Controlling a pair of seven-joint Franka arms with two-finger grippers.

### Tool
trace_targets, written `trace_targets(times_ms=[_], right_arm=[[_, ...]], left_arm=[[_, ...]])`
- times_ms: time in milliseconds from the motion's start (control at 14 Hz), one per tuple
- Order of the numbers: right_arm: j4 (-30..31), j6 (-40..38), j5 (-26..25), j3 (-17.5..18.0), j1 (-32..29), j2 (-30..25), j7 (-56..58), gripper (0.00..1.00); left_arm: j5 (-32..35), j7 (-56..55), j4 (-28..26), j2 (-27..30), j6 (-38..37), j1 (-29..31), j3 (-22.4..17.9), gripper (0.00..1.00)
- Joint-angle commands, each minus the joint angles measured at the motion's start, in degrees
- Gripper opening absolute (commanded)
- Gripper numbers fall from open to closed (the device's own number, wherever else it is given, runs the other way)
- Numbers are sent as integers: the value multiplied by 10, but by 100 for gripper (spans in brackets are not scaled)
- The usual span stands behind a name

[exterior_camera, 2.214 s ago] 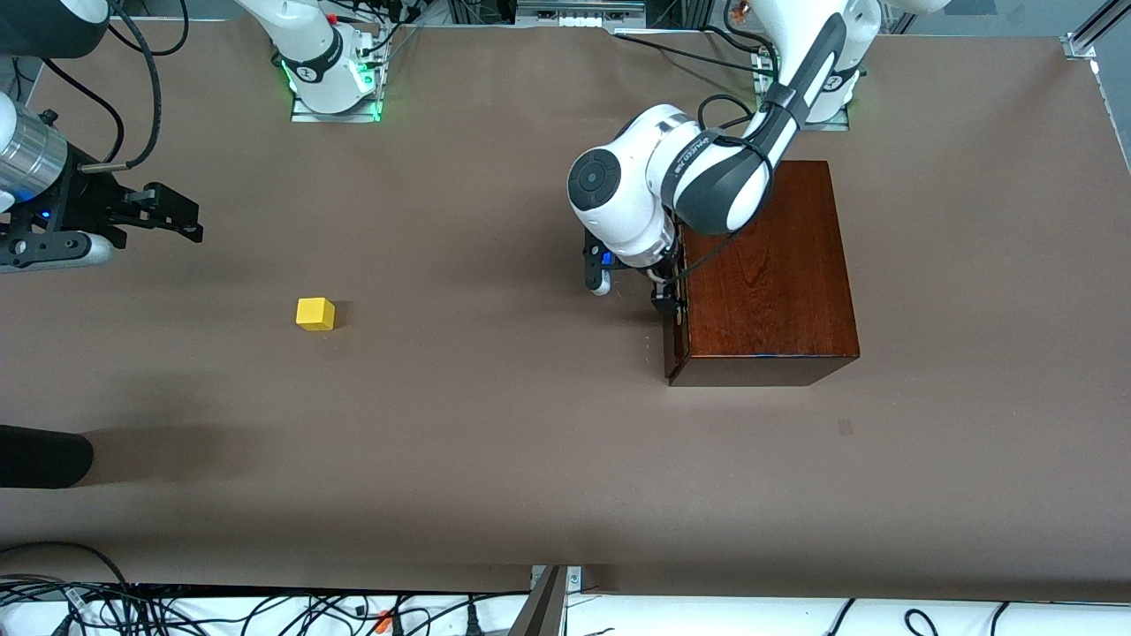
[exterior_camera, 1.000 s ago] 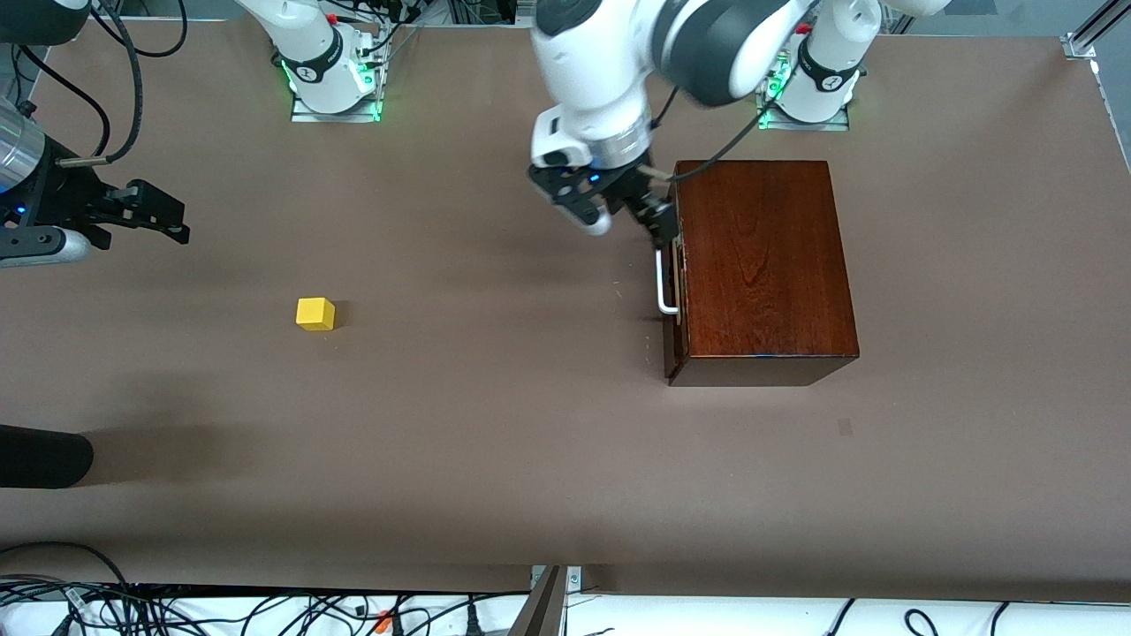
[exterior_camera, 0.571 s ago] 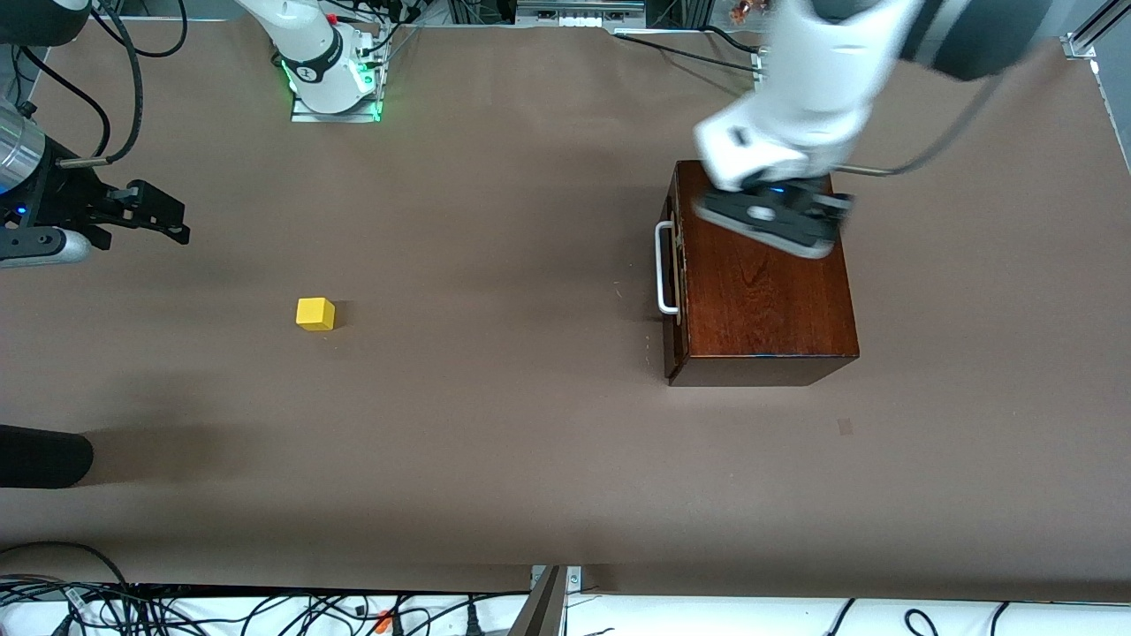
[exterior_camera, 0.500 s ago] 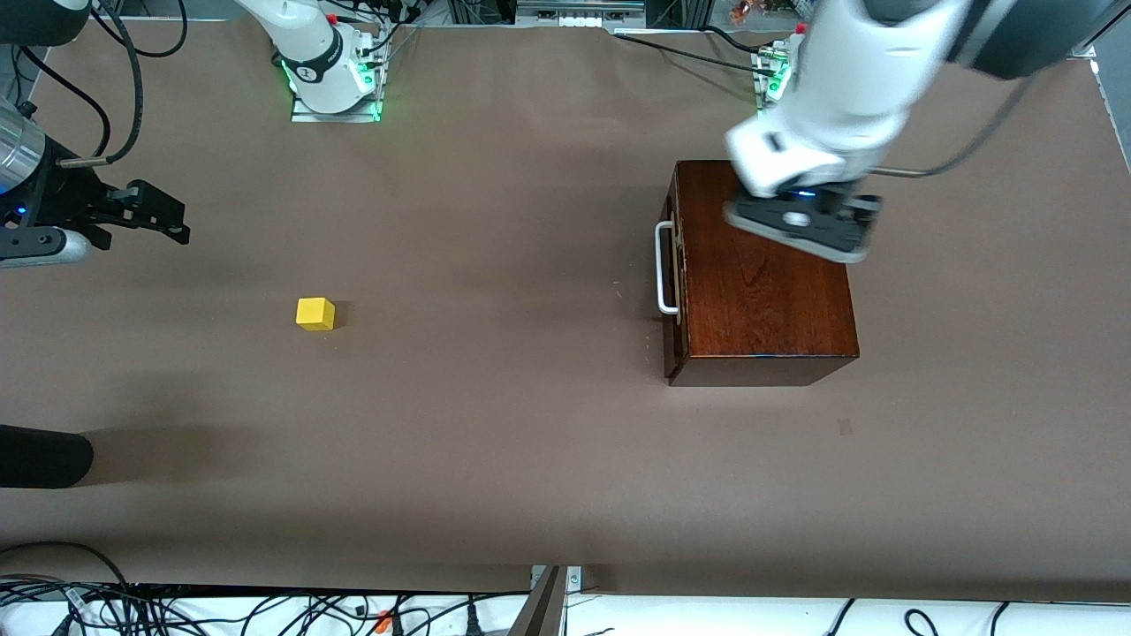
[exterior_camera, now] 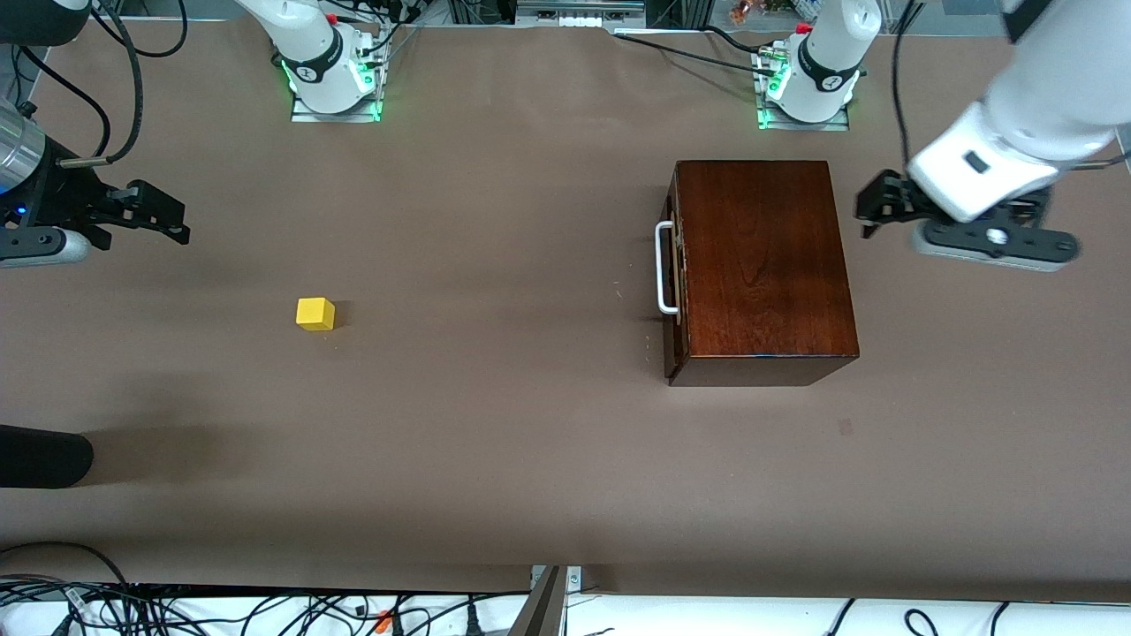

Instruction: Open drawer, take yellow block, close drawer

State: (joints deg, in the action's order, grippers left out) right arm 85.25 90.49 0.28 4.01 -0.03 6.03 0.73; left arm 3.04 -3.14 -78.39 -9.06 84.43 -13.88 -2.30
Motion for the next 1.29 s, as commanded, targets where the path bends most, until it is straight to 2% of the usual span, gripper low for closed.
trace_targets(times_ms=[0,357,1214], right_arm=[[-17,-7,2,4,-5,9,-6,100],[-17,-7,2,4,-5,9,-6,100],[-17,-6,2,4,-6,10,-6,100]], left_arm=[[-18,5,-26,25,6,1,-18,100],[-36,23,-36,26,20,33,-19,100],[-35,24,-34,26,22,35,-15,100]])
